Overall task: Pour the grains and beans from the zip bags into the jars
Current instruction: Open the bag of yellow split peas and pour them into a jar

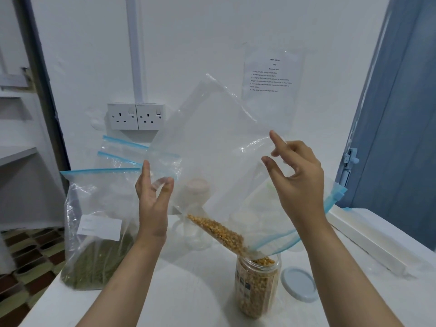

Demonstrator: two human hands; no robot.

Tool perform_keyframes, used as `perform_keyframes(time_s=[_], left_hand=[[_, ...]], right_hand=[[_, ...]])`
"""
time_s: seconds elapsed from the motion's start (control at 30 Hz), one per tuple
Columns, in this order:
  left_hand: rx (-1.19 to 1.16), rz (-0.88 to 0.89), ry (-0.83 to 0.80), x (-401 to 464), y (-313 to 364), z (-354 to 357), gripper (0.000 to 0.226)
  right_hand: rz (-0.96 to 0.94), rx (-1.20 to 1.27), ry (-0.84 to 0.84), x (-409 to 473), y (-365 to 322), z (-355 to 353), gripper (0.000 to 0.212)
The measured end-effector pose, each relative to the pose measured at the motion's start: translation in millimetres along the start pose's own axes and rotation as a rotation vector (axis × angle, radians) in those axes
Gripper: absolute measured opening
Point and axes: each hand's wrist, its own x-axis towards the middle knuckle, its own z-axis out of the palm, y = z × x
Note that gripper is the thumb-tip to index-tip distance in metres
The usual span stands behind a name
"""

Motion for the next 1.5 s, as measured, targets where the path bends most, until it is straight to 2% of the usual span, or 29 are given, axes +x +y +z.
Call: perform_keyframes(time_s=[0.2, 0.43, 0.67, 0.77, 0.93, 1.17, 1.4, 1.5], left_hand=[[-0.006, 0.006, 0.008, -1, 6, 1, 0.075], [-0.037, 0.002, 0.005, 0, 10, 0, 0.077], [-0.25, -0.1, -0.009, -6, 14, 4, 0.069], [-0.237, -0.078, 0.0, -7, 12, 3, 0.076], [-0.294, -0.095, -0.02, -8, 12, 4, 0.069], [-0.279, -0.085, -0.025, -13, 16, 6, 0.071], [-0.272, -0.096, 0.01, -6, 7, 4, 0.049], [-0.255, -0.102, -0.012, -5, 5, 4, 0.05]], right_hand=[[0.022, 0.017, 0.016, 0, -1, 0, 0.045], [0.047, 0.016, 0.018, 0, -1, 1, 0.046], [0.033, 0.024, 0.031, -2, -1, 0, 0.044], [0.027, 0.021, 0.031, -4, -1, -1, 0.045], [0.01, 0.021, 0.027, -5, -4, -3, 0.045], [-0.004, 0.014, 0.011, -5, -8, -6, 0.045], [-0.012, 0.013, 0.003, -5, -8, -8, 0.044], [-0.019, 0.007, 0.006, -5, -9, -8, 0.044]])
